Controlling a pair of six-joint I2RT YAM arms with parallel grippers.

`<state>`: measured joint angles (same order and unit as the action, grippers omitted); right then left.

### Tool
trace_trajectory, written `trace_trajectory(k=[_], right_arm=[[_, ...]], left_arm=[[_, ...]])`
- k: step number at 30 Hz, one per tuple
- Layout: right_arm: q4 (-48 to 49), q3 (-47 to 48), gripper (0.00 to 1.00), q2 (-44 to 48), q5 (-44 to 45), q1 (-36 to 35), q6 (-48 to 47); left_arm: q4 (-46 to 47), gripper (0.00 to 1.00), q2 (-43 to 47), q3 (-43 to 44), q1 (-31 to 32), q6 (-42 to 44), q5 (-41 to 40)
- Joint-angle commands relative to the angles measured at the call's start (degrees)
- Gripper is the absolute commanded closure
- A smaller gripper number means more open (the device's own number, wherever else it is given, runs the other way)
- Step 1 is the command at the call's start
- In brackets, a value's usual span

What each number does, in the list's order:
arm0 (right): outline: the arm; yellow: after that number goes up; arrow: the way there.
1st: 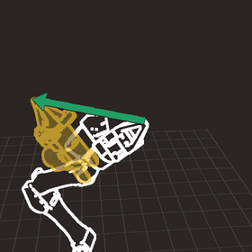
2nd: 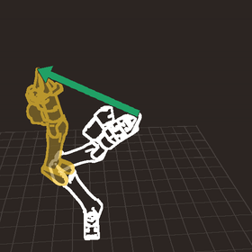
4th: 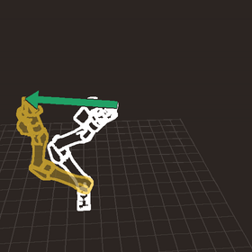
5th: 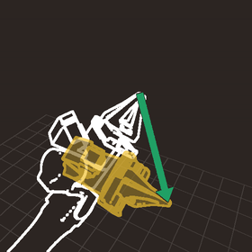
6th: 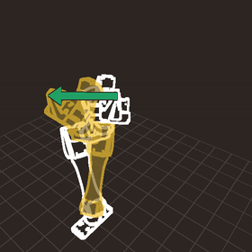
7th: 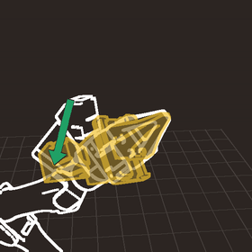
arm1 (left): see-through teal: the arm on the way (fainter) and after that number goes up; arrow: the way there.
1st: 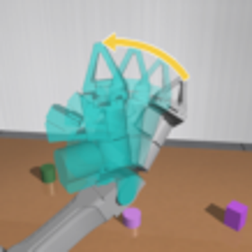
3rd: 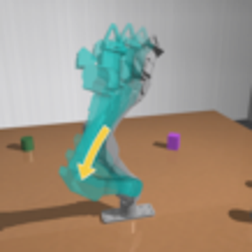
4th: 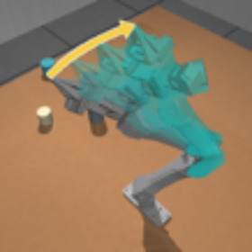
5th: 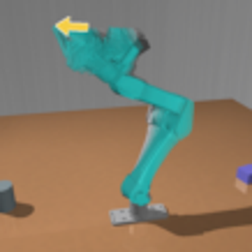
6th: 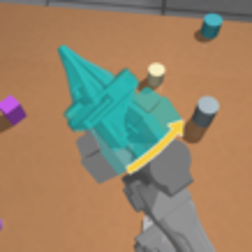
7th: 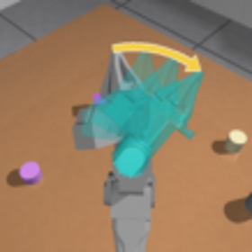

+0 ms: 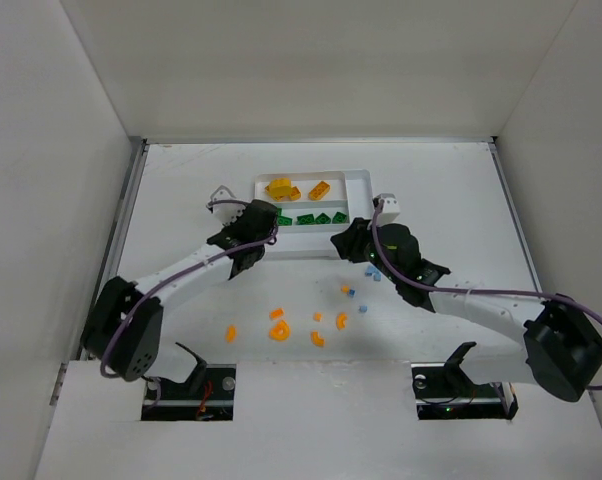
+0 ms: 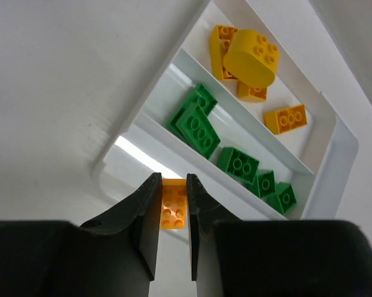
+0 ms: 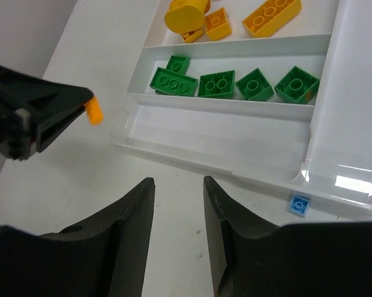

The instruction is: Sort the legos into containers by color

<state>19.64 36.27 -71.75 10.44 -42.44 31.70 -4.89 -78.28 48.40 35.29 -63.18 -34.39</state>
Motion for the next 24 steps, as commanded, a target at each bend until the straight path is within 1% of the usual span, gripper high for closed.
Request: trace_trajectory(k=[1,4,12,19,24], right_arm=[[1.2,1.6,0.57,-0.3,-0.2,0.0,-0.8],[1.2,1.9,0.57,-1.4,-0.4,0.0,-0.9],[1.0,2.6,0.57,-2.7,-0.2,0.0,-1.2],[0.8,3.1,0.55,-3.6,-0.1,-0.7,-1.3],[0.8,3.6,0.54,-3.4,0.0,-2.6,-1.6]], left_arm=[[7.7,0.92,-5.3,2.5,-3.4,3.8,3.4],[9.1,0.92,-8.7,4.2,-4.5,4.1,5.6],[10.2,0.89,-12.4,4.5,-3.1,4.6,5.7],[10.9,0.73,-13.8,3.5,-3.5,4.3,6.4],[12.4,0.61,-11.2,2.7,-3.9,4.7,7.9]])
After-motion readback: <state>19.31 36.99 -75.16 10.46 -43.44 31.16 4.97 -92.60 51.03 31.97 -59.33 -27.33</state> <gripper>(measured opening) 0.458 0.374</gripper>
